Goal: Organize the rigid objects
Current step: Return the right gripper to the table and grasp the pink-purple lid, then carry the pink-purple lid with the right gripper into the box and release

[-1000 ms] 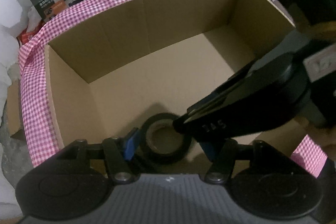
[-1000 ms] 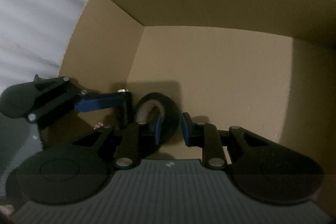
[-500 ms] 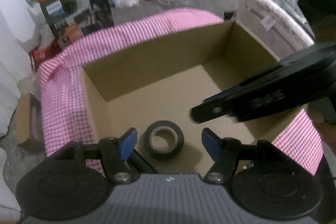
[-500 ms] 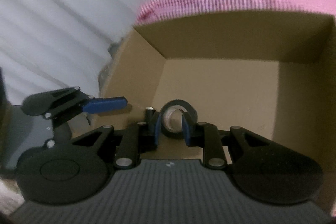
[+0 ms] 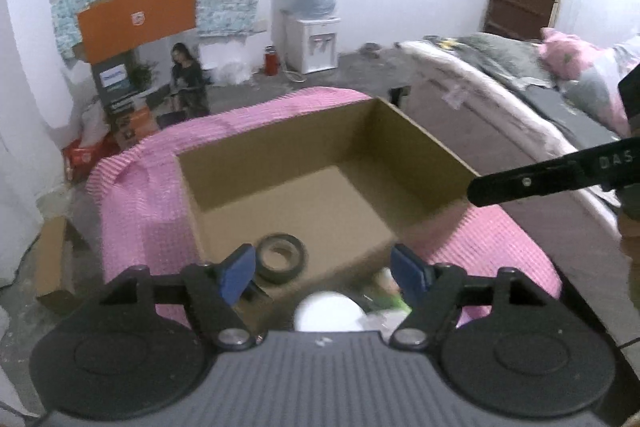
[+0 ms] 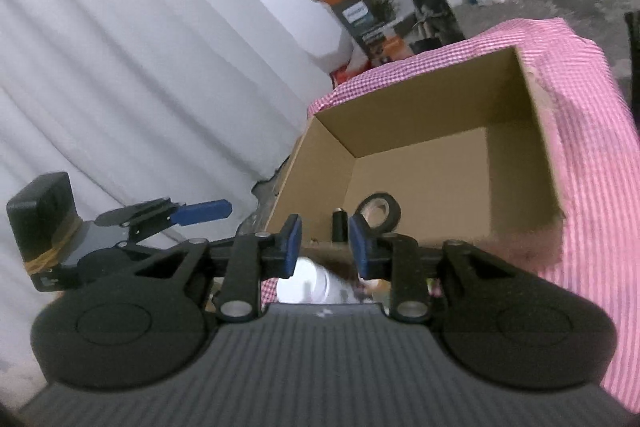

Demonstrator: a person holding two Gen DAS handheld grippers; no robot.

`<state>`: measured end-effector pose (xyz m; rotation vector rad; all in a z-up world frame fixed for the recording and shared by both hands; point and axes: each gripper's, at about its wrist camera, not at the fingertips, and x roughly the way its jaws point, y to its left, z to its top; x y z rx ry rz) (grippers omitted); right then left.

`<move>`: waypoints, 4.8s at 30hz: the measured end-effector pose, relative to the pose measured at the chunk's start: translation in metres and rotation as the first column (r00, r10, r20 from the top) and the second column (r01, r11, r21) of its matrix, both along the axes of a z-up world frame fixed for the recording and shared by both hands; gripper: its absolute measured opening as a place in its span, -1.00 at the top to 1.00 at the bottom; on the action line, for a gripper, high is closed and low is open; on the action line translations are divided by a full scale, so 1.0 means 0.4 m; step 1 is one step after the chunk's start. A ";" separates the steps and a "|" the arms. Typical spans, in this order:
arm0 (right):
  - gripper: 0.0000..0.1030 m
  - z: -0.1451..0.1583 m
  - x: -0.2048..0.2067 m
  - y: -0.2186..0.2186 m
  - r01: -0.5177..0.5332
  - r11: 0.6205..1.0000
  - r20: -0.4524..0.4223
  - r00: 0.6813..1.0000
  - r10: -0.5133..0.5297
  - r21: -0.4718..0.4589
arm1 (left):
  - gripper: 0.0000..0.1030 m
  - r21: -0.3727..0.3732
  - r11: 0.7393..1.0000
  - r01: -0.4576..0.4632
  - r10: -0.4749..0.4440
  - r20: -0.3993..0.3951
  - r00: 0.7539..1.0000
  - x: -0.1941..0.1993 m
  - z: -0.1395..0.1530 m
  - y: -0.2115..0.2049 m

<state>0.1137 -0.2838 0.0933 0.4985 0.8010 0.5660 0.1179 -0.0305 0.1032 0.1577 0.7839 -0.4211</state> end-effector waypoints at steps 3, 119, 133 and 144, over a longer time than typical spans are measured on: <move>0.43 -0.044 -0.085 -0.030 0.047 0.999 -0.007 0.999 -0.047 0.005 | -0.47 -0.026 0.999 0.040 -0.040 -0.018 0.999 -0.063 -0.035 -0.025; 0.53 -0.225 0.630 0.294 -0.184 0.972 -0.333 0.934 0.126 -0.148 | -0.44 0.383 0.924 0.000 0.028 -0.066 0.997 0.451 -0.223 -0.106; 0.54 -0.353 0.717 0.315 -0.174 0.974 -0.398 0.911 0.103 -0.147 | -0.44 0.439 0.898 -0.014 0.086 -0.145 0.986 0.534 -0.294 -0.117; 0.49 -0.379 0.740 0.314 -0.128 0.985 -0.395 0.916 0.074 -0.113 | -0.45 0.433 0.901 -0.042 0.110 -0.135 0.985 0.528 -0.271 -0.117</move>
